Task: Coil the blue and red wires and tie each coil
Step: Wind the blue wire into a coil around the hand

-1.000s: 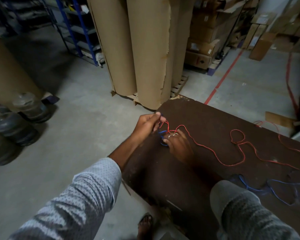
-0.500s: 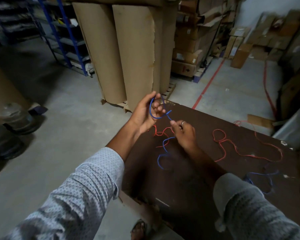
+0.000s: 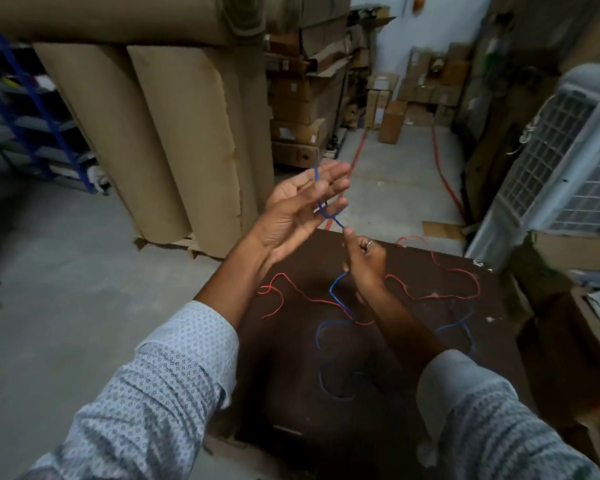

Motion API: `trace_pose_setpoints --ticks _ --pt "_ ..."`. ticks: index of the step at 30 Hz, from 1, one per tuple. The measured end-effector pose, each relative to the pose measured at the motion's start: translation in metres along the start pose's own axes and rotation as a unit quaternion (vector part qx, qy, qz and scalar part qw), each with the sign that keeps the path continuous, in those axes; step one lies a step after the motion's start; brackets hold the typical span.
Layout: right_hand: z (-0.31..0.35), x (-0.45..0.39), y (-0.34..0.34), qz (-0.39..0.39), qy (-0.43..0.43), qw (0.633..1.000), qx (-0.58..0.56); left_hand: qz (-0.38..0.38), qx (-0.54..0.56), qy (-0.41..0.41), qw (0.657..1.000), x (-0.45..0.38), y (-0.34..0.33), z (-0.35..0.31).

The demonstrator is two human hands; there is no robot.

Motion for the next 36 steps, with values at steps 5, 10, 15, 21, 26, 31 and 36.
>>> trace_pose_setpoints --ticks 5,10,15,21,26,31,36 --pt "-0.001 -0.012 0.03 -0.033 -0.017 0.999 -0.009 -0.041 -0.048 -0.021 0.998 -0.023 -0.025 0.006" --pt "-0.003 -0.009 0.046 -0.016 -0.024 0.999 0.018 -0.06 -0.006 -0.052 0.997 -0.05 -0.027 0.01" --pt "0.017 0.016 0.053 0.072 -0.014 0.995 0.068 -0.079 0.033 -0.064 0.994 -0.074 -0.009 0.005" --pt "0.068 0.042 0.059 0.178 0.027 0.977 0.117 -0.156 -0.11 -0.074 0.979 -0.09 0.018 0.015" --pt "0.119 0.048 0.072 0.218 0.044 0.968 0.119 -0.17 -0.26 -0.087 0.947 -0.093 0.035 0.027" --pt "0.16 0.039 0.078 0.215 0.122 0.953 0.174 -0.09 -0.387 -0.071 0.915 -0.087 0.019 0.035" --pt "0.19 -0.004 0.085 0.125 0.248 0.909 0.309 0.013 -0.444 0.003 0.896 -0.08 -0.004 0.049"
Point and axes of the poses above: each hand's wrist, its own x-axis away from the middle knuckle, its own y-axis out of the back of the hand, z = x × y, the point moved 3 cm from there along -x, towards the middle knuckle, and after that the axes turned 4 degrees about y, right-handed, at the moved point
